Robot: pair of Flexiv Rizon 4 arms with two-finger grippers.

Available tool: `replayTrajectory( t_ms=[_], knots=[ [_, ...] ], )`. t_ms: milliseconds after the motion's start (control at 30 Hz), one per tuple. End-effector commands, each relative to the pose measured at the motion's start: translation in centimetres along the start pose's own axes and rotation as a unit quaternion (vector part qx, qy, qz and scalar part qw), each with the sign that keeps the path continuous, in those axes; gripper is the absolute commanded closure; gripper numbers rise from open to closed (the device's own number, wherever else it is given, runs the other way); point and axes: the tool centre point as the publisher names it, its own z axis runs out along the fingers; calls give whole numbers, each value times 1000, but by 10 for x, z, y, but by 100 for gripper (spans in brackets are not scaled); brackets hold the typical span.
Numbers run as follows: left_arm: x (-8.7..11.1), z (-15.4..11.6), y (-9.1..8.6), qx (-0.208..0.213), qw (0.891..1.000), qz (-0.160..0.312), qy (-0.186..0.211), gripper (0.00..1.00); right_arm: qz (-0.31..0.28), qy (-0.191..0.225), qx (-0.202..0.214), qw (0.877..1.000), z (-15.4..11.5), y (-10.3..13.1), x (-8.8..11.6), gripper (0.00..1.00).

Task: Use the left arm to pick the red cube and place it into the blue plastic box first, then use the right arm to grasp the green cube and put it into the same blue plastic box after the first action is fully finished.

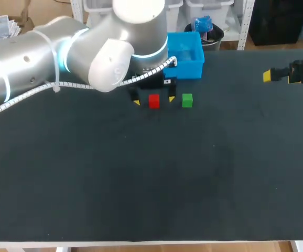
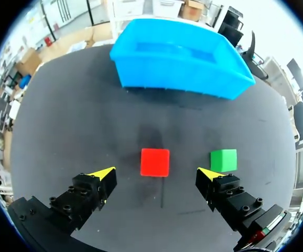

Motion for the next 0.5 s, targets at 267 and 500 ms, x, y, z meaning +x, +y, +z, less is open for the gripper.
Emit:
replayTrajectory(
  t_ms=[267,500],
  knots=[
    [-3,9,-1,-8,1000,-3,3,0,0,0,1,1000,0,0,0,0],
    [-4,13,-1,-12,1000,-2,1,0,0,0,1,1000,0,0,0,0]
  ],
)
